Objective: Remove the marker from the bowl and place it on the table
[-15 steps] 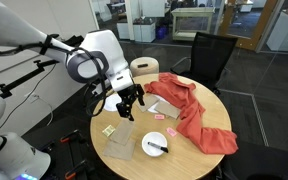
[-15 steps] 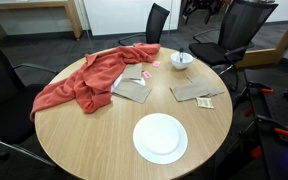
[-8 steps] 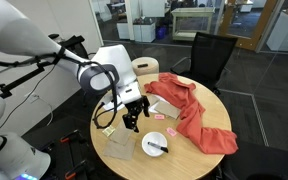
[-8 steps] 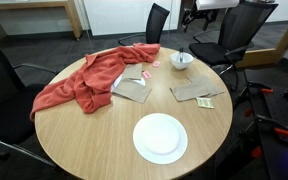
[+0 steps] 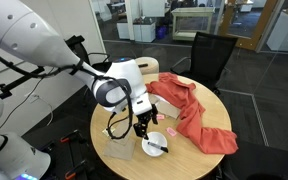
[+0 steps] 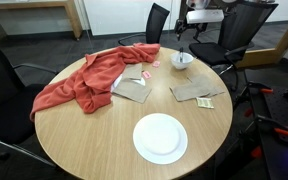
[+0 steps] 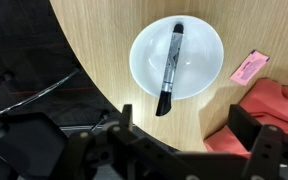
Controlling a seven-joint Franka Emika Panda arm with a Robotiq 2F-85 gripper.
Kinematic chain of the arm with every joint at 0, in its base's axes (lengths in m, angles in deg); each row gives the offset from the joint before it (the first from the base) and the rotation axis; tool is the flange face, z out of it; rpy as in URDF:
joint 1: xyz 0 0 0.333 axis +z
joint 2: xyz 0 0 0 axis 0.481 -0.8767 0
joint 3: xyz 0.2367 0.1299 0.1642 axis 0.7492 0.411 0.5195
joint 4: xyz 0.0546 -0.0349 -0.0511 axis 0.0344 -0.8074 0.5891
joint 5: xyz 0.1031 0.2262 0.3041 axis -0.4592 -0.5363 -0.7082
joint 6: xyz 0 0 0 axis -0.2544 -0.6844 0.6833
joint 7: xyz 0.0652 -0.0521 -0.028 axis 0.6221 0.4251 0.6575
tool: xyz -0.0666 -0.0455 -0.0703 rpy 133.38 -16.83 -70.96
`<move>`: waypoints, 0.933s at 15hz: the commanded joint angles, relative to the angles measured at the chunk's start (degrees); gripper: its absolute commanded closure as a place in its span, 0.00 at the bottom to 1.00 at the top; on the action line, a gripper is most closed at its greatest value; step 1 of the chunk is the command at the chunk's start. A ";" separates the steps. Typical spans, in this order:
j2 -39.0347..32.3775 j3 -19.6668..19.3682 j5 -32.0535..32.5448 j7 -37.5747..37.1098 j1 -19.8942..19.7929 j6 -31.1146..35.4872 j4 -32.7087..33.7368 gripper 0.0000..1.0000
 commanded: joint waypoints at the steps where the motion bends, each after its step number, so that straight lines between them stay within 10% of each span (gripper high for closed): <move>1: -4.56 -3.47 -0.52 -1.31 3.26 1.59 3.17 0.27; 14: -15.13 -9.14 -6.50 0.12 9.15 4.45 6.69 0.48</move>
